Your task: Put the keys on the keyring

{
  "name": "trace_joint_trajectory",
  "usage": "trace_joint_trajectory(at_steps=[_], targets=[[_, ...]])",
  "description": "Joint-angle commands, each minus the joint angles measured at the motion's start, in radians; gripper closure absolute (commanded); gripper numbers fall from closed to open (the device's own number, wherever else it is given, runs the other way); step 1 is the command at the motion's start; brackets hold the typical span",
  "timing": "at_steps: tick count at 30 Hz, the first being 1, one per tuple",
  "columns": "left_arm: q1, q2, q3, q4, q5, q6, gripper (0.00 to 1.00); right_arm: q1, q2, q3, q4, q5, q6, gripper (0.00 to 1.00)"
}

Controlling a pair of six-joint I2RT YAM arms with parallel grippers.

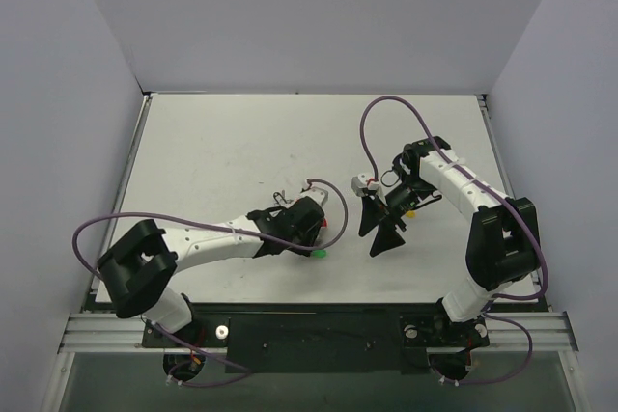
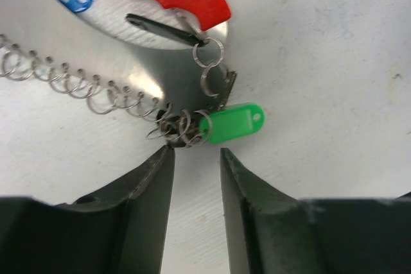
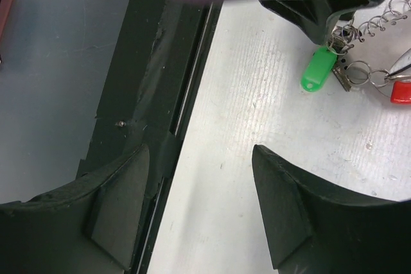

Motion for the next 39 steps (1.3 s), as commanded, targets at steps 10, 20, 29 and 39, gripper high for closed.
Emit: trace_joint_trajectory(at_steps=[10, 20, 29, 39], targets=[[0.451, -0.544, -0.418, 0.380, 0.152, -0.236, 0.05, 0.120, 0.040, 0.048, -0.024, 0.018, 0.268, 0.46], [0.635, -0.411, -0.428, 0.484, 0.399, -0.293, 0.21, 0.173, 0.015, 0.074, 0.336, 0.272, 0.892, 0.46], [0.658, -0.122, -0.410, 0.730, 0.536, -0.372, 0.49, 0.153, 0.005, 0.061, 0.346, 0.235, 0.897, 0.47], [0.682, -0.035, -0.365, 0.709, 0.484, -0.361, 0.53, 0.153, 0.003, 0.055, 0.343, 0.223, 0.886, 0.47]])
